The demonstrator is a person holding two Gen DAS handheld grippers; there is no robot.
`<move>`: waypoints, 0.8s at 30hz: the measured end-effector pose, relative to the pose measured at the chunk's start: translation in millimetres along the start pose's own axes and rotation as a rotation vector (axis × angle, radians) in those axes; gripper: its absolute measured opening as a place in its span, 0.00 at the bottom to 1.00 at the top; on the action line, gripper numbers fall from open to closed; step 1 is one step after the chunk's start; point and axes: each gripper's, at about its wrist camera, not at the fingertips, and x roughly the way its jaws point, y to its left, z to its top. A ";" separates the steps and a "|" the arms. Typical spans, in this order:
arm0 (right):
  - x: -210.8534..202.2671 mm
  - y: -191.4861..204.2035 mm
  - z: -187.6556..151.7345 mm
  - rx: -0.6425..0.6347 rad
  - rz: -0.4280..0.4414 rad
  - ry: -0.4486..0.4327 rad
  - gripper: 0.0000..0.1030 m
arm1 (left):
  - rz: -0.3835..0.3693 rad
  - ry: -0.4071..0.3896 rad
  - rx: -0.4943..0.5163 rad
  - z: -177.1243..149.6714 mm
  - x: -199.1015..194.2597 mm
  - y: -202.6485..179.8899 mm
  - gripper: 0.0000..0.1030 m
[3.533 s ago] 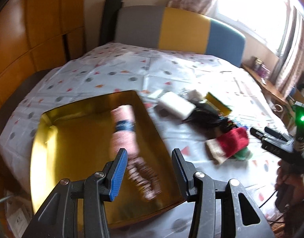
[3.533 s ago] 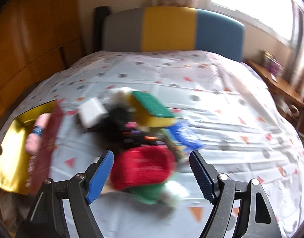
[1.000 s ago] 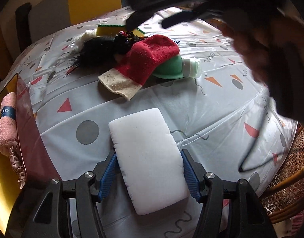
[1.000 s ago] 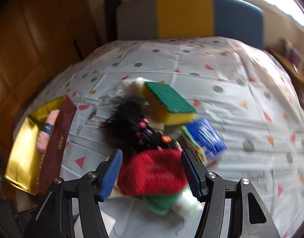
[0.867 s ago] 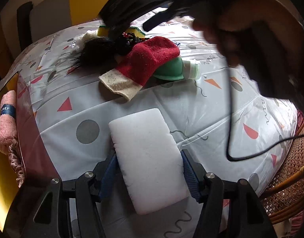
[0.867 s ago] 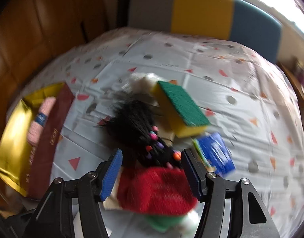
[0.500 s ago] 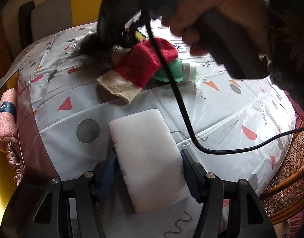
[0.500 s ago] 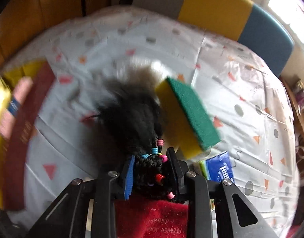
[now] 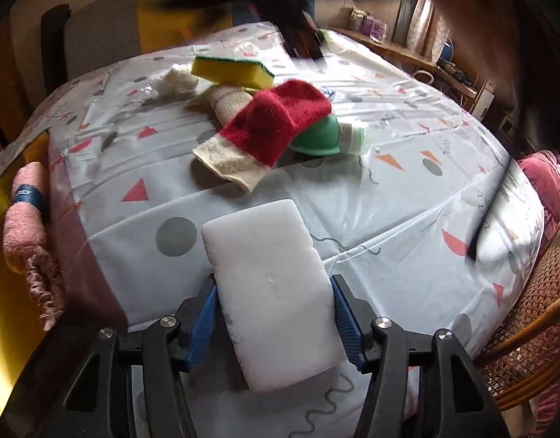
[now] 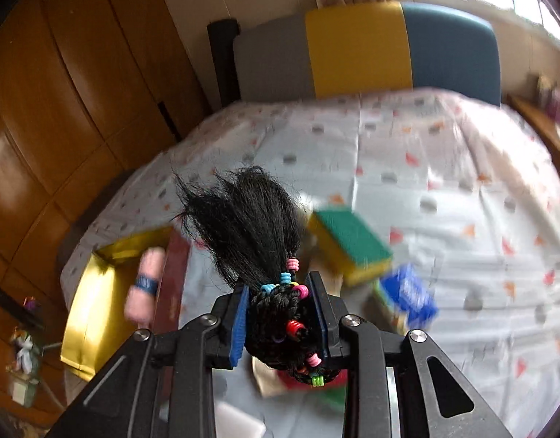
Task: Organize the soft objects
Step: 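Lift the white sponge with the left tool while the right tool grasps the black beaded hair tie, then lower the white sponge into the gold tray and open the left tool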
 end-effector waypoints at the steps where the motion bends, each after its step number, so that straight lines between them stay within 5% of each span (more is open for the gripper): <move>1: 3.9 0.0 -11.1 0.002 -0.004 0.021 0.29 | -0.002 -0.009 0.000 -0.2 -4.6 1.7 0.58; 10: 54.9 -0.1 -90.0 -0.084 -0.022 0.213 0.29 | -0.012 -0.106 -0.028 -0.8 -63.0 13.7 0.58; 24: 70.2 8.7 -103.2 -0.201 -0.092 0.222 0.30 | 0.109 -0.149 -0.198 -0.4 -98.7 55.4 0.58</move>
